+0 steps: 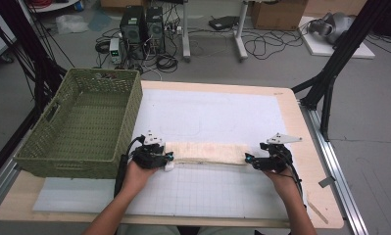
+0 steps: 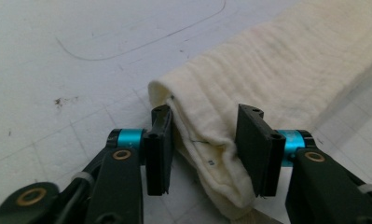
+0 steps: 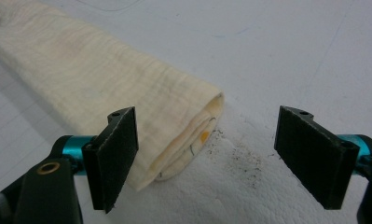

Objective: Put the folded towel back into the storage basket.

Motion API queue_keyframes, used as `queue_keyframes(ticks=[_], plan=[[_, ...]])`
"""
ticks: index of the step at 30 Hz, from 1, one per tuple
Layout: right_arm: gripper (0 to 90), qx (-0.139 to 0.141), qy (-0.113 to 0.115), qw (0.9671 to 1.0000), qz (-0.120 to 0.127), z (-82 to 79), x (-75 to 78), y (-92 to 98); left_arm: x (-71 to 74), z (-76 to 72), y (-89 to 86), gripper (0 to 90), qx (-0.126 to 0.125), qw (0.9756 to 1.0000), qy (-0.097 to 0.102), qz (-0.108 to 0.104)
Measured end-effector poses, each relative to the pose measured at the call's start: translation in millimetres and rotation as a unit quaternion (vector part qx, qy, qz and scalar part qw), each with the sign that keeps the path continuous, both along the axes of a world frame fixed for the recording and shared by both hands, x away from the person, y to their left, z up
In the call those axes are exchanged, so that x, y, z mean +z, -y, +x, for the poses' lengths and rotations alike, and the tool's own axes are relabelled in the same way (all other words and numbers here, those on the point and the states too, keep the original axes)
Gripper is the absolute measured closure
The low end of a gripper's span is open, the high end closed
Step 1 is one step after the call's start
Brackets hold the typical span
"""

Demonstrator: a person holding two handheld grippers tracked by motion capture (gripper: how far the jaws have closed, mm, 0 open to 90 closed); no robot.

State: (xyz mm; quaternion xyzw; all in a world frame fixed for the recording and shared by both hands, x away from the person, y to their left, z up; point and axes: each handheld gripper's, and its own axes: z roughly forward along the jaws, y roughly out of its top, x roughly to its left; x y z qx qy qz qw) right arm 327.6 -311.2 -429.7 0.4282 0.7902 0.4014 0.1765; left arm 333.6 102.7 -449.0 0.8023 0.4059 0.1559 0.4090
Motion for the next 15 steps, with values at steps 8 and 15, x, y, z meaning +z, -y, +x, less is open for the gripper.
queue_keyframes(ticks=[8, 15], plan=[[21.3, 0.002, -0.002, 1.0000, 0.004, -0.2, 0.2, 0.1, -1.0, -2.4, 3.3, 76.7, -0.011, 0.9999, 0.003, -0.006], [27.3, 0.015, -0.013, 0.9997, 0.012, -0.4, -0.2, -1.8, -1.0, -2.5, 3.7, 80.5, -0.003, 0.9999, 0.002, -0.014]])
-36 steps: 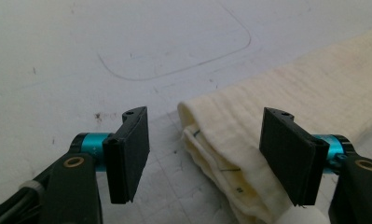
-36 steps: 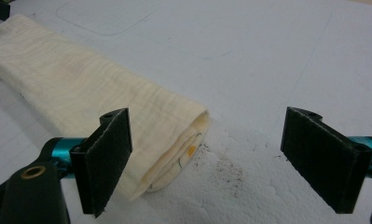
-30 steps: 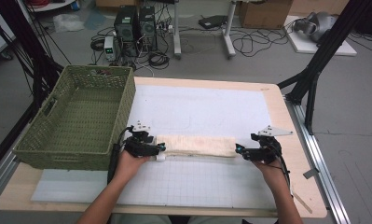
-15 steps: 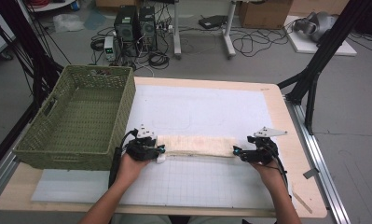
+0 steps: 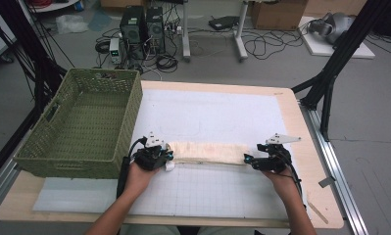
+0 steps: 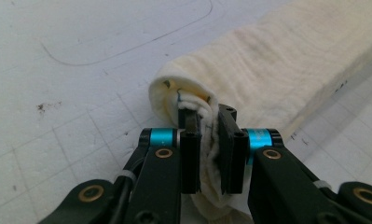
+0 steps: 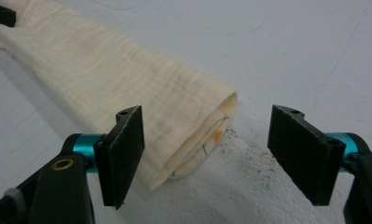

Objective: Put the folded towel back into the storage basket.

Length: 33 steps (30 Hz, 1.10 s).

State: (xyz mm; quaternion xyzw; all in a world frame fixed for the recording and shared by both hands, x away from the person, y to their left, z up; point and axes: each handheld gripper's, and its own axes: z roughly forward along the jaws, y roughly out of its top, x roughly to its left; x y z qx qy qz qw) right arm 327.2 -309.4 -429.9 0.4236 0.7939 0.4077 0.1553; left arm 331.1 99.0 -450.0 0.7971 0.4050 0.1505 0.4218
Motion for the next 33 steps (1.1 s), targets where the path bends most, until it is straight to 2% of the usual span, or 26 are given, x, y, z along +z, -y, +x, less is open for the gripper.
queue_keyframes(ticks=[5, 6, 8, 10, 13, 18, 20, 23, 25, 26, 27, 33], plan=[[34.1, 0.013, -0.014, 0.9997, 0.011, 1.5, -3.6, -2.5, 0.3, 0.7, -2.0, 80.5, 0.000, 1.0000, -0.005, -0.003], [36.4, 0.018, -0.024, 0.9995, 0.001, 2.1, -6.5, -6.3, 0.2, 0.6, -1.8, 80.5, 0.003, 1.0000, -0.006, -0.007], [37.2, 0.019, -0.029, 0.9994, -0.006, 2.6, -8.1, -8.1, 0.3, 0.5, -2.0, 80.5, 0.003, 1.0000, -0.007, -0.006], [44.8, 0.021, -0.048, 0.9985, -0.019, 4.1, -13.0, -11.7, 0.4, 0.6, -2.4, 80.5, 0.002, 0.9999, -0.007, -0.007], [48.6, 0.019, -0.050, 0.9983, -0.024, 4.0, -13.6, -13.2, 0.4, 0.7, -2.7, 80.5, 0.003, 0.9999, -0.008, -0.008], [66.0, 0.027, -0.054, 0.9980, -0.022, 4.4, -12.6, -14.6, 0.5, 0.4, -2.9, 80.5, 0.004, 0.9999, -0.009, -0.007], [77.3, 0.037, -0.061, 0.9973, -0.019, 4.9, -11.6, -17.5, 0.7, 0.6, -3.8, 80.5, 0.002, 0.9999, -0.010, -0.005], [79.7, 0.041, -0.061, 0.9971, -0.018, 5.8, -11.3, -17.9, 0.6, 0.3, -3.3, 80.7, 0.005, 0.9999, -0.008, -0.007], [81.0, 0.039, -0.054, 0.9975, -0.025, 5.5, -10.1, -18.7, 0.8, 0.1, -3.5, 80.8, 0.004, 0.9999, -0.009, -0.008], [81.2, 0.029, -0.038, 0.9985, -0.026, 6.9, -7.5, -18.0, 1.5, -0.4, -3.5, 80.9, 0.004, 0.9999, -0.005, -0.010], [81.2, 0.027, -0.038, 0.9986, -0.024, 7.3, -6.8, -17.7, 1.5, -0.4, -3.5, 80.9, 0.004, 0.9999, -0.005, -0.010], [81.1, 0.013, -0.020, 0.9995, -0.019, 12.6, -3.0, -13.8, 9.1, -6.6, -1.1, 81.2, -0.007, 0.9995, 0.018, -0.027]])
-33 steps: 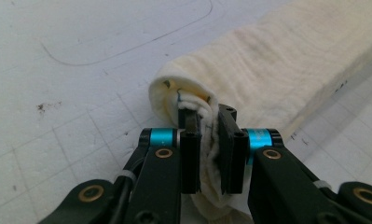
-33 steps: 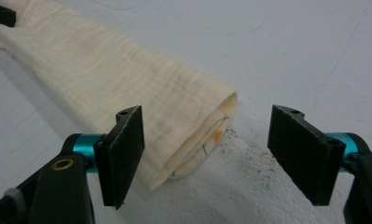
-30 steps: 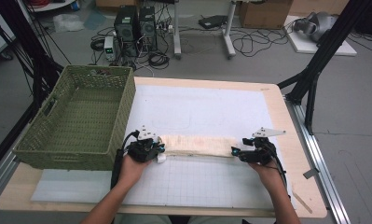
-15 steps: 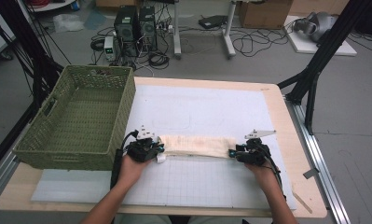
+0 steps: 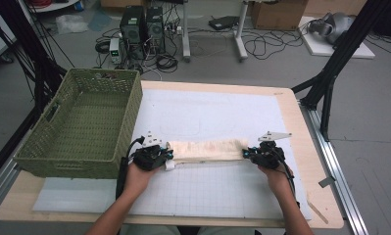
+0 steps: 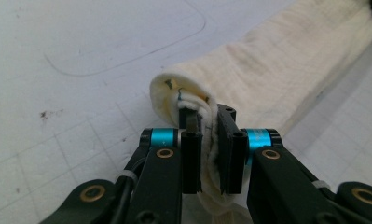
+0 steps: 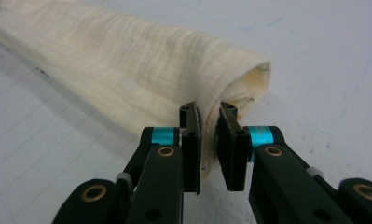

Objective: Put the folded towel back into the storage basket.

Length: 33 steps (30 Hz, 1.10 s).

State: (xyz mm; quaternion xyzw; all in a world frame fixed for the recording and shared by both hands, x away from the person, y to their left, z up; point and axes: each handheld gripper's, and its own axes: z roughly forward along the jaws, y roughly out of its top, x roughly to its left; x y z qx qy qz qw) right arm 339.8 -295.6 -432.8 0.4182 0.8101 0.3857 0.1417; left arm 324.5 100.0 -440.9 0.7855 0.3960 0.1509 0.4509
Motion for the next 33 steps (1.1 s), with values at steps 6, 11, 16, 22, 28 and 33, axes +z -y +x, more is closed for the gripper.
queue_keyframes(ticks=[6, 11, 16, 22, 28, 33], plan=[[81.1, -0.009, 0.009, 0.9999, 0.003, 5.6, 5.6, 5.8, 9.5, -5.8, 3.2, 81.3, -0.003, 0.9997, 0.016, -0.016], [81.1, -0.010, 0.027, 0.9996, 0.003, 19.5, 20.1, 3.6, 25.0, -11.4, 1.3, 81.2, 0.006, 0.9985, 0.039, -0.037], [81.0, -0.011, 0.038, 0.9992, -0.009, 37.4, 33.1, -4.7, 34.6, -16.0, 2.1, 81.2, 0.009, 0.9976, 0.062, -0.030], [81.0, -0.014, 0.046, 0.9988, -0.010, 52.9, 45.9, -10.4, 45.4, -20.0, 2.8, 81.2, 0.018, 0.9955, 0.089, -0.028], [81.0, -0.003, 0.058, 0.9982, -0.015, 70.2, 61.2, -25.9, 60.5, -22.4, -3.3, 81.2, 0.043, 0.9924, 0.108, -0.040], [80.9, 0.011, 0.068, 0.9974, -0.018, 83.6, 76.3, -41.5, 74.9, -24.3, -15.6, 81.2, 0.066, 0.9892, 0.119, -0.055]])
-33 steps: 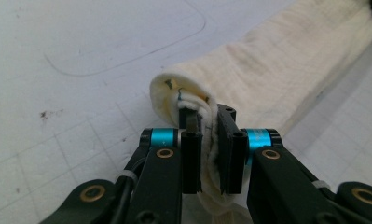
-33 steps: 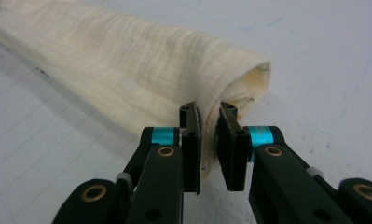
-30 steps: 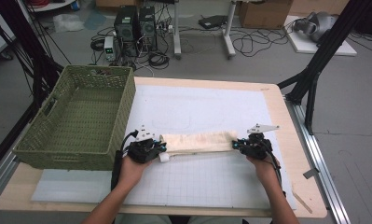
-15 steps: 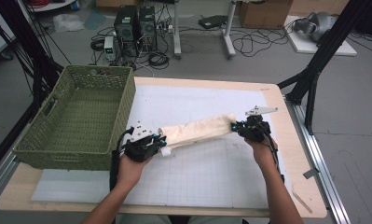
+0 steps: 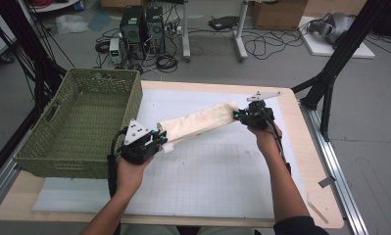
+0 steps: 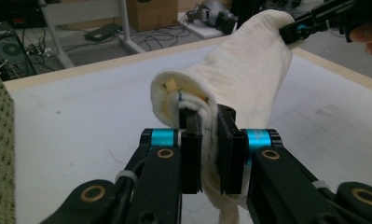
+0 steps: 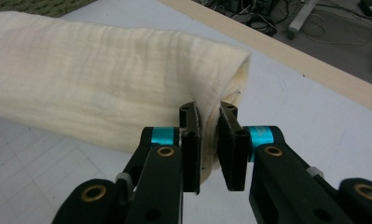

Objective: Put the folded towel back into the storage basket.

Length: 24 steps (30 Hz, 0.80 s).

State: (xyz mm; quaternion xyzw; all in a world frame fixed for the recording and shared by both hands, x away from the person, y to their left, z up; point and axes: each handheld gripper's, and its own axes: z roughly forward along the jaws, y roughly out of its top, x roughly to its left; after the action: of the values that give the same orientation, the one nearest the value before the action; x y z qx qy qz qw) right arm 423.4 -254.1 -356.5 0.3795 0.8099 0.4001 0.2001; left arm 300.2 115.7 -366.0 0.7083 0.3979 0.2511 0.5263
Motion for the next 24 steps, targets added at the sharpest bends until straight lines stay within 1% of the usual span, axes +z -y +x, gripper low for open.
queue_keyframes(ticks=[1, 2, 4, 6, 8, 9, 10, 12, 13, 14, 16, 17, 18, 19, 22, 23, 24], plan=[[80.9, 0.000, 0.000, 1.0000, 0.000, 0.0, 0.0, 0.0, 0.0, 0.0, 0.0, 81.2, 0.000, 1.0000, 0.000, 0.000], [80.9, 0.003, 0.002, 1.0000, -0.003, 3.0, 2.7, -3.3, 2.5, -0.7, -1.8, 81.2, 0.005, 1.0000, 0.003, -0.005], [80.9, 0.011, 0.005, 0.9999, -0.006, 11.6, 9.7, -13.1, 6.2, -1.8, -4.7, 81.2, 0.010, 0.9999, 0.008, -0.004], [80.9, 0.013, 0.009, 0.9998, -0.008, 14.2, 12.0, -16.3, 10.4, -3.8, -6.6, 81.2, 0.014, 0.9998, 0.016, -0.003], [80.9, 0.019, 0.012, 0.9997, -0.011, 21.4, 19.2, -25.9, 14.3, -5.8, -8.3, 81.2, 0.021, 0.9995, 0.024, -0.001], [80.9, 0.019, 0.012, 0.9997, -0.011, 21.4, 19.2, -25.9, 15.9, -6.5, -9.5, 81.2, 0.023, 0.9994, 0.027, -0.001], [80.9, 0.022, 0.015, 0.9996, -0.013, 26.2, 23.4, -32.0, 18.0, -7.5, -12.2, 81.2, 0.028, 0.9991, 0.031, -0.001], [80.9, 0.024, 0.013, 0.9995, -0.015, 28.3, 25.7, -35.3, 18.8, -7.9, -13.9, 81.2, 0.030, 0.9991, 0.031, -0.003], [80.9, 0.027, 0.017, 0.9994, -0.014, 32.3, 29.1, -41.3, 20.3, -9.0, -18.0, 81.2, 0.035, 0.9989, 0.032, -0.006], [80.9, 0.032, 0.017, 0.9992, -0.016, 35.0, 31.0, -45.0, 20.3, -9.0, -18.0, 81.2, 0.035, 0.9989, 0.032, -0.006], [80.9, 0.034, 0.018, 0.9992, -0.015, 36.5, 32.1, -47.5, 21.8, -10.3, -21.0, 81.2, 0.039, 0.9987, 0.032, -0.007], [80.9, 0.038, 0.021, 0.9989, -0.017, 38.9, 33.3, -50.6, 22.6, -11.0, -22.9, 81.2, 0.039, 0.9986, 0.032, -0.014], [80.9, 0.044, 0.018, 0.9987, -0.017, 43.3, 35.0, -57.0, 25.4, -13.3, -27.0, 81.2, 0.044, 0.9983, 0.032, -0.021], [80.9, 0.044, 0.018, 0.9987, -0.017, 43.3, 35.0, -57.0, 25.4, -13.3, -27.0, 81.2, 0.044, 0.9983, 0.032, -0.021], [80.9, 0.053, 0.017, 0.9983, -0.017, 49.5, 38.9, -66.7, 28.6, -16.8, -32.8, 81.2, 0.053, 0.9977, 0.038, -0.020], [80.9, 0.058, 0.024, 0.9979, -0.017, 51.4, 42.0, -73.3, 29.3, -18.1, -35.0, 81.2, 0.057, 0.9974, 0.040, -0.019], [80.9, 0.064, 0.026, 0.9975, -0.017, 54.5, 45.9, -81.3, 29.9, -19.1, -37.5, 81.2, 0.059, 0.9973, 0.040, -0.021]])
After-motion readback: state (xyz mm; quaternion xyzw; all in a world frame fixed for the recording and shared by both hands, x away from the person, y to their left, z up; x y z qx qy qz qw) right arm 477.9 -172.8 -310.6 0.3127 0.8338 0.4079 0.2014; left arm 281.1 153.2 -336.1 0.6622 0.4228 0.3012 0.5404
